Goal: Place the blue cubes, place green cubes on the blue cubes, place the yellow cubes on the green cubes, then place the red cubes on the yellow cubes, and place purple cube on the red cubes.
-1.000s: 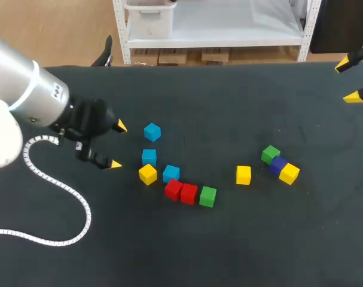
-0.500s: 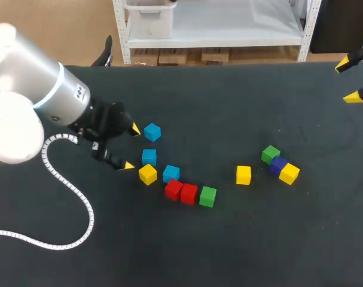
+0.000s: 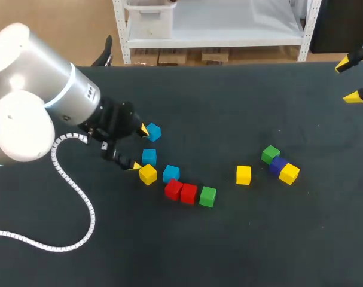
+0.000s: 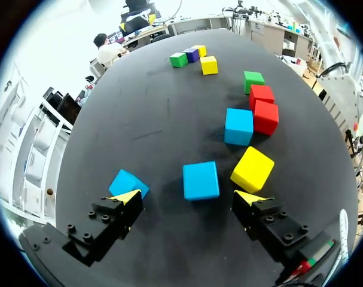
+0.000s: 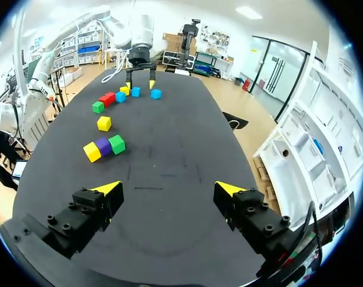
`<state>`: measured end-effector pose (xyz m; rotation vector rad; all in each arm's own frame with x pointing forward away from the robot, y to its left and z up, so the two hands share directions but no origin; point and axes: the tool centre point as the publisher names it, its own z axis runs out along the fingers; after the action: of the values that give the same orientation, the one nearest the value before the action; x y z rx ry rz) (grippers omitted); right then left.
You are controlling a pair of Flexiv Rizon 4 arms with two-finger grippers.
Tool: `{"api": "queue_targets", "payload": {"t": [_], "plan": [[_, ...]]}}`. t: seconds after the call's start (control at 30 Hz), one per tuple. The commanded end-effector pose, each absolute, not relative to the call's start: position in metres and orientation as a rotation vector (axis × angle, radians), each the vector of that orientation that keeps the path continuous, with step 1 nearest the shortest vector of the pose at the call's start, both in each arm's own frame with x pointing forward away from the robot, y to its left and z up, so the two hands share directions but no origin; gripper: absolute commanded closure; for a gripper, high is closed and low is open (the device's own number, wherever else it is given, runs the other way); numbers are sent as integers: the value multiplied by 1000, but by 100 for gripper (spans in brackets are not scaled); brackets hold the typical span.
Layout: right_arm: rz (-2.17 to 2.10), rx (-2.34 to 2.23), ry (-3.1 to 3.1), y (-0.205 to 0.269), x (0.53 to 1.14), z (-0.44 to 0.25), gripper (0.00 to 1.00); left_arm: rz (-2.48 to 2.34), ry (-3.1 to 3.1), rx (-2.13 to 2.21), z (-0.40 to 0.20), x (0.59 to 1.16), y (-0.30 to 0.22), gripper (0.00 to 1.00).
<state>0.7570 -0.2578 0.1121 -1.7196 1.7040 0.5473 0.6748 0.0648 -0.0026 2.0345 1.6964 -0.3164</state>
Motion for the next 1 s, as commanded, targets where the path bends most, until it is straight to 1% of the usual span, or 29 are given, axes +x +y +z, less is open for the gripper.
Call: {"api": "queue_targets", "payload": {"t": [0.03, 0.3, 0.33, 0.37, 0.4, 0.43, 0.47, 0.5, 0.53, 0.57, 0.6, 0.7, 0.8, 0.83, 0.87, 0.9, 0.93, 0.97, 1.0], "plan": [[547, -1719, 1703, -258, 757, 112, 0, -325, 1713, 2040, -5, 675, 59, 0], [547, -1719, 1703, -258, 757, 112, 0, -339, 1750, 2006, -6, 667, 55, 0], [547, -1719, 1703, -258, 757, 112, 0, -339, 1755, 2000, -6, 667, 55, 7], [547, -1719, 1703, -258, 757, 112, 0, -338, 1760, 1998, -6, 667, 55, 20], [547, -1719, 1703, -258, 757, 112, 0, -338, 1762, 1997, -6, 667, 54, 22], [547, -1719, 1703, -258, 757, 112, 0, -338, 1765, 1994, -7, 667, 54, 29], [547, -1719, 1703, -258, 757, 112, 0, -338, 1769, 1993, -8, 667, 54, 33], [547, -1719, 1703, -258, 757, 112, 0, -338, 1770, 1993, -9, 666, 54, 33], [547, -1719, 1703, -258, 757, 112, 0, -336, 1777, 1995, -10, 667, 55, 39], [547, -1719, 1703, -258, 757, 112, 0, -334, 1780, 1997, -10, 667, 55, 40], [547, -1719, 1703, -258, 757, 112, 0, -333, 1782, 1998, -11, 667, 55, 38], [547, -1719, 1703, -258, 757, 112, 0, -330, 1785, 2002, -12, 667, 56, 25], [547, -1719, 1703, -258, 757, 112, 0, -330, 1788, 2000, -12, 667, 56, 35], [547, -1719, 1703, -258, 757, 112, 0, -330, 1788, 2000, -12, 667, 56, 40], [547, -1719, 1703, -258, 757, 112, 0, -331, 1788, 2000, -12, 667, 56, 49], [547, -1719, 1703, -258, 757, 112, 0, -332, 1789, 2001, -12, 667, 55, 51], [547, -1719, 1703, -258, 757, 112, 0, -332, 1787, 2001, -12, 667, 55, 58], [547, -1719, 1703, -258, 757, 112, 0, -333, 1786, 2000, -12, 667, 55, 74], [547, -1719, 1703, -258, 757, 112, 0, -333, 1785, 2001, -12, 667, 54, 84]]}}
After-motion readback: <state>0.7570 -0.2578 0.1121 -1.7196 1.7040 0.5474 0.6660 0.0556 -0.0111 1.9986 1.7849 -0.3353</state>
